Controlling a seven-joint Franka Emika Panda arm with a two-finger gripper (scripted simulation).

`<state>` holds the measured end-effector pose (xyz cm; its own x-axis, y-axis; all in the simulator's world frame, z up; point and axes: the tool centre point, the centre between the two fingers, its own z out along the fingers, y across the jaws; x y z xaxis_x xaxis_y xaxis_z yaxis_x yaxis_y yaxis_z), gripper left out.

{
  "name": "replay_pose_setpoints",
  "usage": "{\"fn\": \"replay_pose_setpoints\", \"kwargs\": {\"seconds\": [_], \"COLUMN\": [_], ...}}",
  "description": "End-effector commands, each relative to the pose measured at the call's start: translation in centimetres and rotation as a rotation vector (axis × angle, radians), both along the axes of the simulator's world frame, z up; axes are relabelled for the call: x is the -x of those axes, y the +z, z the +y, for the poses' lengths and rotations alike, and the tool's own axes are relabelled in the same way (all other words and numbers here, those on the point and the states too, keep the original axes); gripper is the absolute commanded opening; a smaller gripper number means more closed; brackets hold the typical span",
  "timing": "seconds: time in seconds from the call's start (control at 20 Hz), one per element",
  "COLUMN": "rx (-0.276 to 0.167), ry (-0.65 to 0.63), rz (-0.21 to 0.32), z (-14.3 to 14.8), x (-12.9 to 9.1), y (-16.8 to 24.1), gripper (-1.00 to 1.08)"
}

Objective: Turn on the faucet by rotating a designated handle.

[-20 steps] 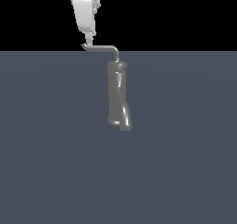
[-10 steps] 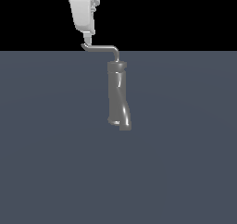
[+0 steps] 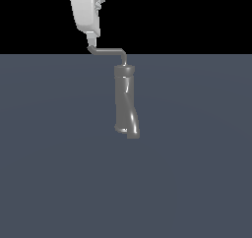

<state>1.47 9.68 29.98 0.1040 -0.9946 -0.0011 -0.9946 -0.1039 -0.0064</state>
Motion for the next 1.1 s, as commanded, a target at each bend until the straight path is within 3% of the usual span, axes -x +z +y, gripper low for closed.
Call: {"fn": "replay_pose_setpoints", "kwargs": {"seconds": [0.0,0.2,1.05], "rx": [0.002,0.002,0.002], "ry": [0.002,0.001,0.001], "rz": [0.006,0.001,0.005], "z": [0.0,0.0,-4.6], "x": [1.1,1.2,5.9], "y": [0.0,0.0,0.0], "gripper": [-1.0,-1.0,-1.0]}}
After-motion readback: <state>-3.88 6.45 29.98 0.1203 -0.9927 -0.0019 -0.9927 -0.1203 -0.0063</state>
